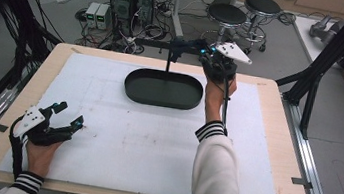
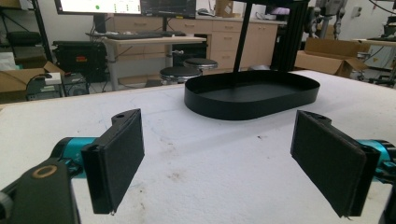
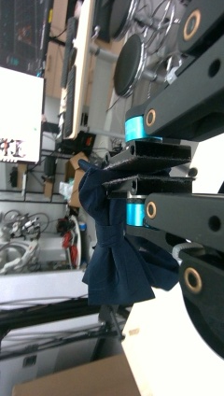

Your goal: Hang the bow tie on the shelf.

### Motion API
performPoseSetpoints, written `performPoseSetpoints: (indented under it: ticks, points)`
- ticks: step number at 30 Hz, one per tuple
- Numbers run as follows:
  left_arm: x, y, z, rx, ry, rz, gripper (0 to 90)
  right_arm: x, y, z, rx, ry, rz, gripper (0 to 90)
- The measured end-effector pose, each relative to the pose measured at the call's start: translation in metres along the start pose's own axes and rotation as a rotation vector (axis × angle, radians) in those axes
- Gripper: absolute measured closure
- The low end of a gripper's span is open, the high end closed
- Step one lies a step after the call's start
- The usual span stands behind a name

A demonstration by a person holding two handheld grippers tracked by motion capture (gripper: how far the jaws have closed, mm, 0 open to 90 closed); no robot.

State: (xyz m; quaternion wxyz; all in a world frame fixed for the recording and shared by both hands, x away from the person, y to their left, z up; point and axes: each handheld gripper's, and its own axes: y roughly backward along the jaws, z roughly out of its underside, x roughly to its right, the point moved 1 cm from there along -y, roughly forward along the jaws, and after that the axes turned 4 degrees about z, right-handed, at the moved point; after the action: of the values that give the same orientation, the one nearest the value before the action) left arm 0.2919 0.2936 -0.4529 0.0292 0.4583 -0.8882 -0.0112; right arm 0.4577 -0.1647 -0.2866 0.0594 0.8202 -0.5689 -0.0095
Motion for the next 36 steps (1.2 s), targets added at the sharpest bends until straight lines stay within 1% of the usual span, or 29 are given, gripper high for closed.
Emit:
performPoseSetpoints:
  ticks: [2,4,5,6,7,9,10,13,18,22,23,28,31,34,36]
  points:
    - [0.000,0.000,0.000,0.001,0.000,0.000,17.7,0.003,0.000,0.001,-0.009,-0.011,-0.001,85.2]
    - [0.000,0.000,0.000,0.001,0.001,0.000,17.7,0.002,0.000,0.002,-0.029,-0.004,-0.002,85.2]
    - [0.000,0.000,0.000,0.002,0.002,0.001,17.7,0.002,0.000,0.002,-0.029,-0.004,-0.002,85.2]
    - [0.000,0.000,0.000,0.001,0.000,0.000,17.7,0.000,0.000,0.003,-0.050,0.028,0.001,85.2]
    - [0.000,0.000,0.000,0.001,-0.003,0.002,17.7,-0.001,0.000,0.003,-0.055,0.039,0.001,85.2]
    - [0.000,0.000,0.000,0.003,-0.003,0.001,17.7,-0.002,0.000,0.003,-0.063,0.046,0.003,85.2]
    - [0.000,0.000,0.000,0.003,-0.003,0.002,17.7,-0.003,-0.001,0.004,-0.070,0.043,0.006,85.2]
    - [0.000,0.000,0.000,0.003,-0.003,0.002,17.7,-0.002,-0.002,0.005,-0.093,0.052,0.024,85.2]
    - [0.000,0.000,0.000,0.005,-0.001,0.002,17.7,0.000,-0.002,0.008,-0.128,0.037,0.021,85.2]
    - [0.001,0.000,0.000,0.005,-0.004,0.002,17.7,-0.002,-0.002,0.010,-0.148,0.051,0.021,85.2]
    - [0.001,0.000,0.000,0.005,-0.004,0.002,17.7,-0.002,-0.002,0.011,-0.164,0.050,0.019,85.2]
    - [0.001,0.000,0.000,0.005,-0.005,0.002,17.7,-0.001,-0.002,0.014,-0.191,0.036,0.015,85.2]
    - [0.001,0.000,0.000,0.004,-0.006,0.002,17.7,-0.003,-0.001,0.015,-0.204,0.036,0.009,85.2]
    - [0.001,0.000,0.000,0.004,-0.007,0.002,17.7,-0.009,-0.003,0.017,-0.233,0.041,0.002,85.2]
    - [0.001,0.000,0.000,0.004,-0.007,0.002,17.7,-0.009,-0.003,0.018,-0.236,0.042,0.001,85.2]
